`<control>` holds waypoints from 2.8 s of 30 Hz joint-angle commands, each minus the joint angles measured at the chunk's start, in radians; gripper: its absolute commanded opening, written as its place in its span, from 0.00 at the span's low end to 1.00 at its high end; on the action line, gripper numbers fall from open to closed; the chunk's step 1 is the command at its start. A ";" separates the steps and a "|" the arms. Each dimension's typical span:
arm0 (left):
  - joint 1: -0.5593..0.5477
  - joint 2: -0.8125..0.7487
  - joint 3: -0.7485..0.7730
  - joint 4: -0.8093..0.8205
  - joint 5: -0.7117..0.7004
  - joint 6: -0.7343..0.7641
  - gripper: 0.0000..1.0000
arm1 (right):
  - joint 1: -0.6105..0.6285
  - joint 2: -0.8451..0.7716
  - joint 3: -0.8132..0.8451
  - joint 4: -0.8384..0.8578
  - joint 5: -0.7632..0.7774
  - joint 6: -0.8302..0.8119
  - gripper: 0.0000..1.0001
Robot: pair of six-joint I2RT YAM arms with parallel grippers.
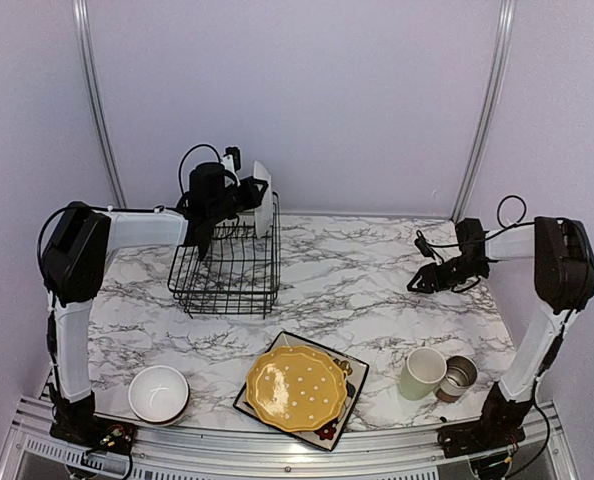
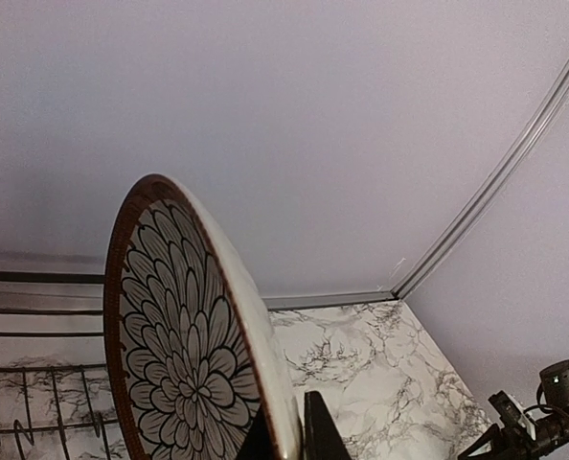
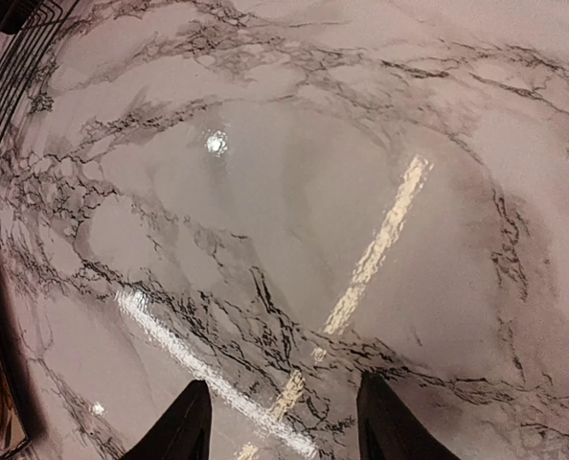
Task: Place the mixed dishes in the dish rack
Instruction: Insert the plate into the dish rack.
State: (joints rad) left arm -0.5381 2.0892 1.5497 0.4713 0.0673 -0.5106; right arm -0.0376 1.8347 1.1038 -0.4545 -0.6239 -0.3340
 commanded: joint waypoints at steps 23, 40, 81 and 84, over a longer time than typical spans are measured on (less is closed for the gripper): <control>0.059 0.098 0.075 0.181 0.057 -0.055 0.00 | 0.002 0.007 0.033 -0.026 -0.005 -0.019 0.50; 0.051 0.043 0.006 0.160 0.026 -0.012 0.34 | 0.001 0.020 0.042 -0.033 -0.015 -0.020 0.51; 0.078 0.051 0.248 -0.419 0.081 0.049 0.15 | 0.002 -0.005 0.041 -0.042 -0.031 -0.022 0.52; 0.079 0.042 0.248 -0.424 0.139 0.103 0.11 | 0.002 -0.006 0.040 -0.042 -0.033 -0.022 0.52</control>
State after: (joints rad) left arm -0.4576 2.1929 1.7870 0.0444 0.1322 -0.5083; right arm -0.0376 1.8400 1.1103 -0.4835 -0.6456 -0.3450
